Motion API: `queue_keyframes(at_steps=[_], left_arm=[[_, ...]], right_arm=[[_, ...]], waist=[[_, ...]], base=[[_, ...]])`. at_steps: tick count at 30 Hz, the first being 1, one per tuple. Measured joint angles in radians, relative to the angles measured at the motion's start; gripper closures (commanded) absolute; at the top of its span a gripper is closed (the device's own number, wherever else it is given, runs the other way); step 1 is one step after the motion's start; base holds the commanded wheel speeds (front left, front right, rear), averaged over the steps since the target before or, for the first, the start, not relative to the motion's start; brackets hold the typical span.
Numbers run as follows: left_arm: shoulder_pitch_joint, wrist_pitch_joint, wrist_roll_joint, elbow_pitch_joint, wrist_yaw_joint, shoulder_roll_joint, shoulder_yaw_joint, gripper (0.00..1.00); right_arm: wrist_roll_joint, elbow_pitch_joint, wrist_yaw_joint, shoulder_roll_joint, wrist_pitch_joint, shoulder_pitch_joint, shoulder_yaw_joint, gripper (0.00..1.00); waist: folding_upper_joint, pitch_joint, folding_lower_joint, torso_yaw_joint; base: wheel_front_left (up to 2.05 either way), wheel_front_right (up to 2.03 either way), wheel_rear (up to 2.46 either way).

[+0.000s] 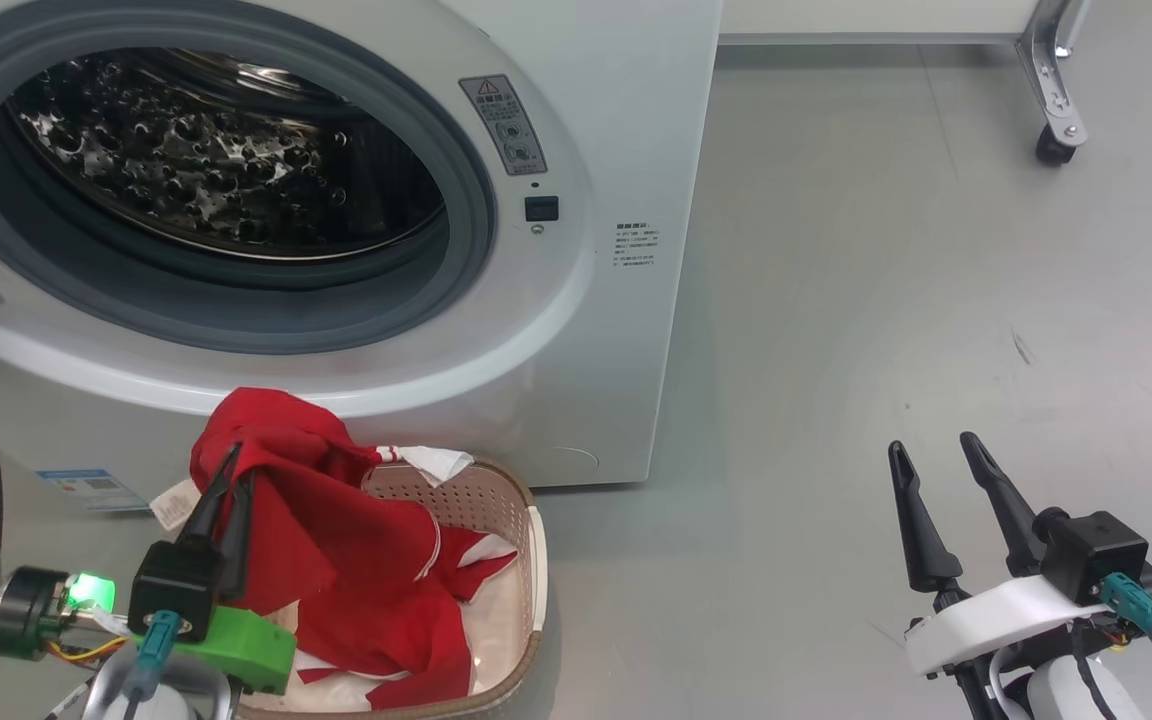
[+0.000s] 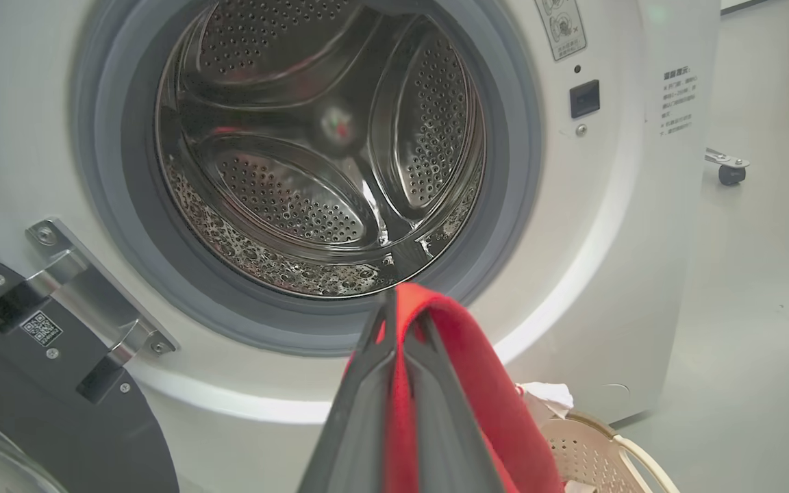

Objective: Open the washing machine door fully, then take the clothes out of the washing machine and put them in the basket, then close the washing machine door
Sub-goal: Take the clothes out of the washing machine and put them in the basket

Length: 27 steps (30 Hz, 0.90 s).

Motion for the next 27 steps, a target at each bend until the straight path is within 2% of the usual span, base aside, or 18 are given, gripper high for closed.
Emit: queue_keyframes(at_steps=[18, 27], left_arm=[[-0.086, 0.001, 0.018, 0.158, -0.021, 0.001, -0.034, 1.00], [-0.118, 0.075, 0.016, 0.310, -0.022, 0.006, -0.020, 1.00]], right_arm=[[0.000, -0.008, 0.000, -0.002, 0.000, -0.039, 0.012, 0.00], [0.000, -0.022, 0.000, -0.002, 0.000, -0.085, 0.027, 0.00]], waist=[[0.0000, 0.101, 0.0000, -0.051], [0.0000, 0.174, 0.0000, -0.073]], base=[[0.00, 0.00, 0.00], [0.00, 0.00, 0.00]])
